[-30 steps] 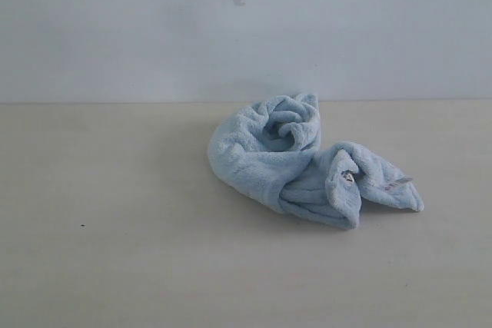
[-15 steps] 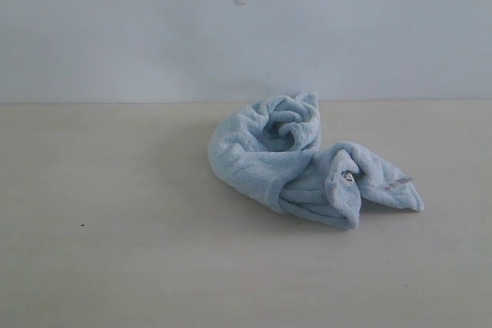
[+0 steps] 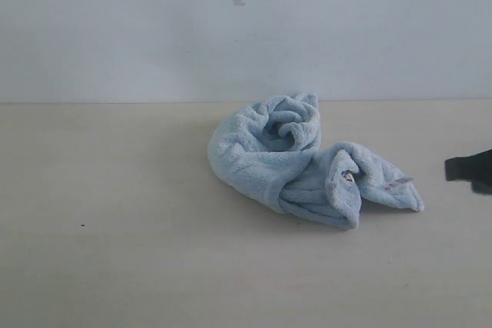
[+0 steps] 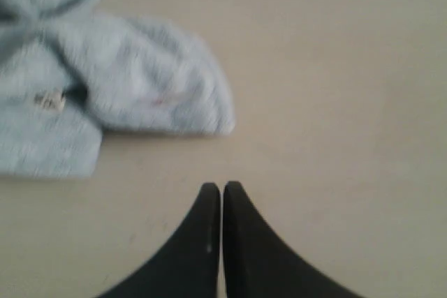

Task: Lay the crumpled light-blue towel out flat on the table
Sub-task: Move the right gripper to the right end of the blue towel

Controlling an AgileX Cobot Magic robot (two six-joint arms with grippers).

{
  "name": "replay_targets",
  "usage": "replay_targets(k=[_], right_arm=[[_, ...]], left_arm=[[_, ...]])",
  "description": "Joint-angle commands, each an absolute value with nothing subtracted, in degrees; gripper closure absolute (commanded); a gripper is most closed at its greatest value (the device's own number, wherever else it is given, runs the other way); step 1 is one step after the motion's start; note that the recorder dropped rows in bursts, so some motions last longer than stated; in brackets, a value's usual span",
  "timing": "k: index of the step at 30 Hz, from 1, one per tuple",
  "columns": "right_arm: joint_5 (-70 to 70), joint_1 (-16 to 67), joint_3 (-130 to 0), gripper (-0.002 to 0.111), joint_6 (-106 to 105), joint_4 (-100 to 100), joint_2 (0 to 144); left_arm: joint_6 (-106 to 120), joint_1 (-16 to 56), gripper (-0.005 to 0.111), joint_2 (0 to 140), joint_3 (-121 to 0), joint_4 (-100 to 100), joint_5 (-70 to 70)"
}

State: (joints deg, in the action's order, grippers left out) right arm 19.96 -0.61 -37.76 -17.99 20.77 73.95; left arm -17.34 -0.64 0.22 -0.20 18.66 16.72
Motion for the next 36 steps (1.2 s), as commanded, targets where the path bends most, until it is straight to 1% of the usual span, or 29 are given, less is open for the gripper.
replay_targets(k=[1,4,7,13,17,20,26,28,29,31,33,35,36], right_arm=[[42.07,0.59,-47.56,0.107,-20.55,20.95,83.94],[43.42,2.4,-50.47,0.107,-21.67,21.11,87.68],[39.6,3.95,-50.59,0.107,-22.55,21.11,88.82],[27.85,5.37,-50.59,0.107,-23.01,20.61,90.19],[21.42,5.37,-50.59,0.107,-23.6,20.61,93.8],[19.97,5.37,-52.0,0.107,-26.26,21.84,97.36],[21.39,5.37,-57.5,0.106,-26.59,23.48,102.07],[22.01,5.37,-58.45,0.098,-26.59,23.71,102.48],[22.41,5.58,-58.73,0.09,-26.75,23.8,102.73],[22.41,6.21,-58.73,0.071,-28.6,23.8,102.73],[22.9,7.57,-58.73,0.044,-30.9,23.69,102.73],[23.32,9.26,-58.73,0.024,-31.04,23.69,102.73],[23.32,10.29,-58.73,0.016,-31.04,23.69,102.73]], left_arm=[[-17.04,-0.37,0.103,0.0,0.0,18.9,16.29],[-17.04,-0.37,0.103,0.0,0.0,18.9,16.29],[-17.04,-0.37,0.103,0.0,0.0,18.9,16.29],[-17.04,-0.37,0.103,0.0,0.0,18.9,16.29],[-17.04,-0.37,0.103,0.0,0.0,18.9,16.29],[-17.04,-0.37,0.103,0.0,0.0,18.9,16.29],[-17.04,-0.37,0.103,0.0,0.0,18.9,16.29],[-17.04,-0.37,0.103,0.0,0.0,18.9,16.29],[-17.04,-0.37,0.103,0.0,0.0,18.9,16.29],[-17.04,-0.37,0.103,0.0,0.0,18.9,16.29],[-17.04,-0.37,0.103,0.0,0.0,18.9,16.29],[-17.04,-0.37,0.103,0.0,0.0,18.9,16.29],[-17.04,-0.37,0.103,0.0,0.0,18.9,16.29]])
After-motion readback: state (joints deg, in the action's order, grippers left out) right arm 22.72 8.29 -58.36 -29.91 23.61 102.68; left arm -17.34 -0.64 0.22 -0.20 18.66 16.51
